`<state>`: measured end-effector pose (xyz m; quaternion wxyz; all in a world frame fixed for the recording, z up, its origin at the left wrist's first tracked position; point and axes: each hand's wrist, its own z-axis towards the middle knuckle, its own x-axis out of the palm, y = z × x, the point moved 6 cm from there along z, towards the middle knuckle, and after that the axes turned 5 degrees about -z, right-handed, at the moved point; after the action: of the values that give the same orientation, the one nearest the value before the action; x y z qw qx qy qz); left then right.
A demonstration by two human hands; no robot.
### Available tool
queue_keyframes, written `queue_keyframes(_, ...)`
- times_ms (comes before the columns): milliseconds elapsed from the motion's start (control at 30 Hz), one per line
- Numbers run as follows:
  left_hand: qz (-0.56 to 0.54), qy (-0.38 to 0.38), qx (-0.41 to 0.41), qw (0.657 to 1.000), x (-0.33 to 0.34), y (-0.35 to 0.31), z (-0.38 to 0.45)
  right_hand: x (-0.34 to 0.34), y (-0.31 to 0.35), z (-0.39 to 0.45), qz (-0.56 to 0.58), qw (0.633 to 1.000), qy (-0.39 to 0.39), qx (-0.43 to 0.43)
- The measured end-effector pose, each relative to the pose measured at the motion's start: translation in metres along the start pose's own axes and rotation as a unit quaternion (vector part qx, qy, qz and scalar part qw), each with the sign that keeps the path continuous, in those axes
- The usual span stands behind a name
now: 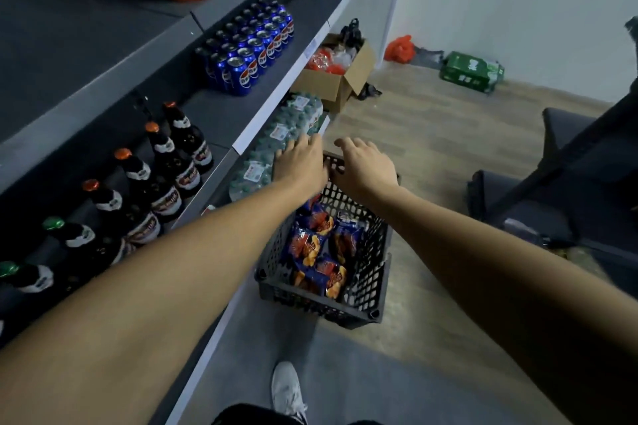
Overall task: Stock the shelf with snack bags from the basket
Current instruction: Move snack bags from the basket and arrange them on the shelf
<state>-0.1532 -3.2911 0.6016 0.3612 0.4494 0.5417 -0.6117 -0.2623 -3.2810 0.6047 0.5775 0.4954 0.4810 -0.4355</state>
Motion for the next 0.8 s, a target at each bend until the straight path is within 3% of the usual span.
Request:
queue_keyframes(500, -0.024, 0.09, -0.074, 0.993, 0.175, 0.067, 0.027, 0.179, -0.039, 0.033, 0.021, 0.991, 0.126, -0.022)
queue_keyframes(667, 0.011, 0.163, -0.099, 0.982, 0.271, 0.093, 0.009, 0.253, -0.057, 0.02, 0.02, 0.984, 0.169, -0.052)
queue_keyframes(800, 0.052, 0.24, -0.073, 0.967, 0.343, 0.101, -0.005, 0.298, -0.076, 0.014, 0.011, 0.98, 0.189, -0.06)
